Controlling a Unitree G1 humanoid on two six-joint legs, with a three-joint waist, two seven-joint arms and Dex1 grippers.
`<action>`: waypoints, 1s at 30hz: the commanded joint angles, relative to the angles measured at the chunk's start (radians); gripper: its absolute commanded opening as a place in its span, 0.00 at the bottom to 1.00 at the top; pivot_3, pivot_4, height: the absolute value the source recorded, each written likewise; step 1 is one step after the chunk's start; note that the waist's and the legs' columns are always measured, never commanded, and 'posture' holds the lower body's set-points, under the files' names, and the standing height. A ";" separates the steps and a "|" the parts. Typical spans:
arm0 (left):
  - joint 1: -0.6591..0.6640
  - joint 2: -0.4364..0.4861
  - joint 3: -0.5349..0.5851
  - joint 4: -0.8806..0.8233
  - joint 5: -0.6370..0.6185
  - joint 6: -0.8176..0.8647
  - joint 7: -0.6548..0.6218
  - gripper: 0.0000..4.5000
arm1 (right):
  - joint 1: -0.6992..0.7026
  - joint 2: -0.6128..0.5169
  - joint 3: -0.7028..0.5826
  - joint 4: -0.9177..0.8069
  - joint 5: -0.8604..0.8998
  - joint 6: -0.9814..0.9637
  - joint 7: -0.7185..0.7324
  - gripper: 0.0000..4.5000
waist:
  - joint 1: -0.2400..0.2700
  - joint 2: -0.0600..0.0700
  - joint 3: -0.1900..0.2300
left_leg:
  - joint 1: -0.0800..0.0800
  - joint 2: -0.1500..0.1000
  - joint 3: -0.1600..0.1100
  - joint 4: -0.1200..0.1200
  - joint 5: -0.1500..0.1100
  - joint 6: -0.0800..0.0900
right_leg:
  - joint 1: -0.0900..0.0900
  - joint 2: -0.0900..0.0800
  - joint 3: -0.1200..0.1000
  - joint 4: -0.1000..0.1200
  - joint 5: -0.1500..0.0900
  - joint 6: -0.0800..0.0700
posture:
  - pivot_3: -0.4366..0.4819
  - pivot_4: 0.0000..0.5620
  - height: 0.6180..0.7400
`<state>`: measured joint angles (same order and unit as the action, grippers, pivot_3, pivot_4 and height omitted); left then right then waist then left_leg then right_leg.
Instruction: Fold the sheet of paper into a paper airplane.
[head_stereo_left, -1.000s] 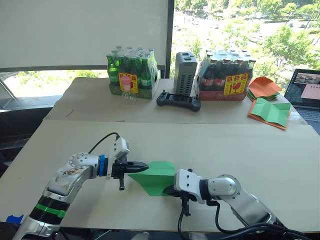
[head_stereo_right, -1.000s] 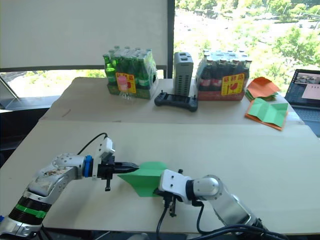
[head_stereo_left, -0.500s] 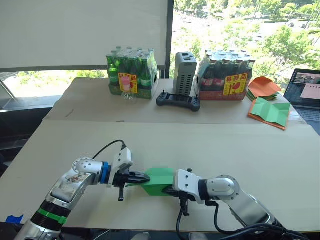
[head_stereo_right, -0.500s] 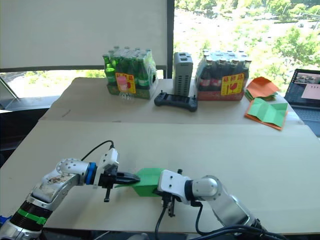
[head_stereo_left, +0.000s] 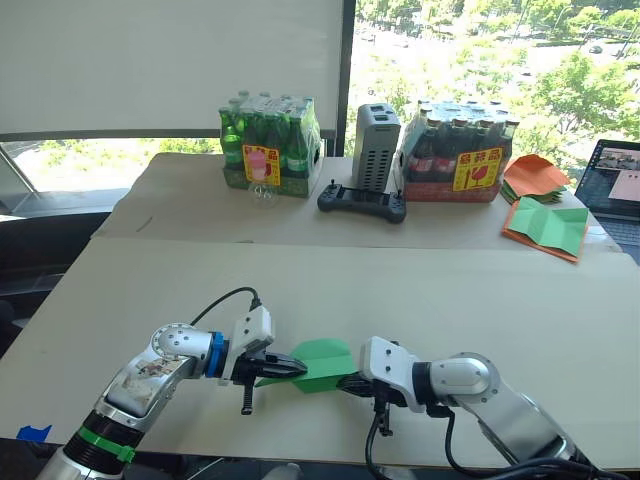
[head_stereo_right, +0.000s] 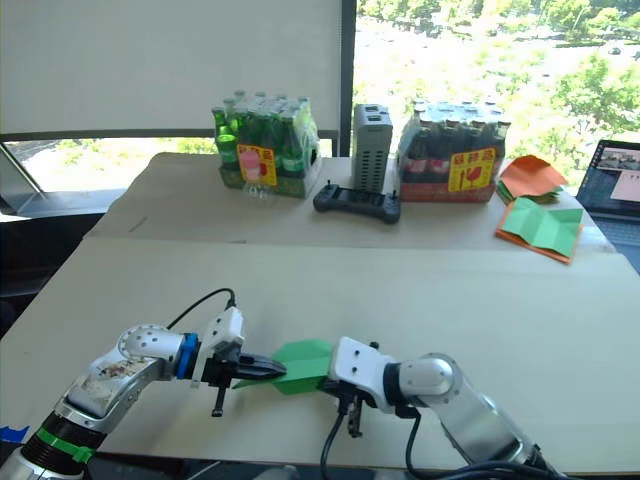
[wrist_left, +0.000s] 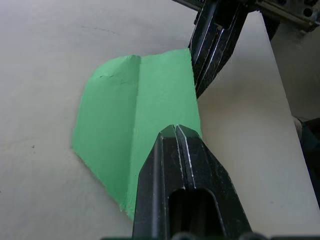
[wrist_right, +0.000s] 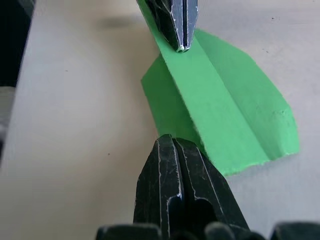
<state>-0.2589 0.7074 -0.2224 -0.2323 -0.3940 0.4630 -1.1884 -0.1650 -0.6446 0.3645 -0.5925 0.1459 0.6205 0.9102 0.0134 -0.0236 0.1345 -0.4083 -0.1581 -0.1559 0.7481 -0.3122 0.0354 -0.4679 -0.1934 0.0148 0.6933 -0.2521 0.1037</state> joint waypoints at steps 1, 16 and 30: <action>0.008 0.006 -0.007 -0.042 0.004 -0.008 -0.002 0.00 | 0.015 -0.014 -0.070 -0.090 0.098 0.049 0.016 0.01 | -0.003 0.000 0.000 | 0.000 0.000 0.000 0.000 0.000 0.000 | 0.000 0.000 0.000 0.000 0.000 0.000 | 0.48 0.27 0.47; 0.044 0.032 -0.090 -0.032 0.144 -0.148 -0.017 0.00 | -0.171 0.050 -0.111 0.095 0.178 0.118 -0.074 0.01 | 0.000 0.000 0.000 | 0.000 0.000 0.000 0.000 0.000 0.000 | 0.001 -0.001 -0.001 -0.001 0.000 0.000 | 0.48 0.27 0.47; 0.045 0.046 -0.109 -0.044 0.180 -0.176 -0.015 0.00 | -0.216 0.069 -0.147 0.221 0.271 0.279 -0.074 0.67 | -0.003 0.000 0.000 | 0.000 0.000 0.000 0.000 0.000 0.001 | 0.001 -0.001 -0.001 -0.001 0.000 0.000 | 0.48 0.27 0.47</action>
<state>-0.2174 0.7464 -0.3246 -0.2578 -0.2241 0.2897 -1.1988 -0.3663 -0.5816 0.2418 -0.3585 0.3818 0.8705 0.8281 0.0104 -0.0237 0.1347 -0.4080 -0.1581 -0.1558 0.7480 -0.3125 0.0361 -0.4669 -0.1945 0.0141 0.6919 -0.2520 0.1038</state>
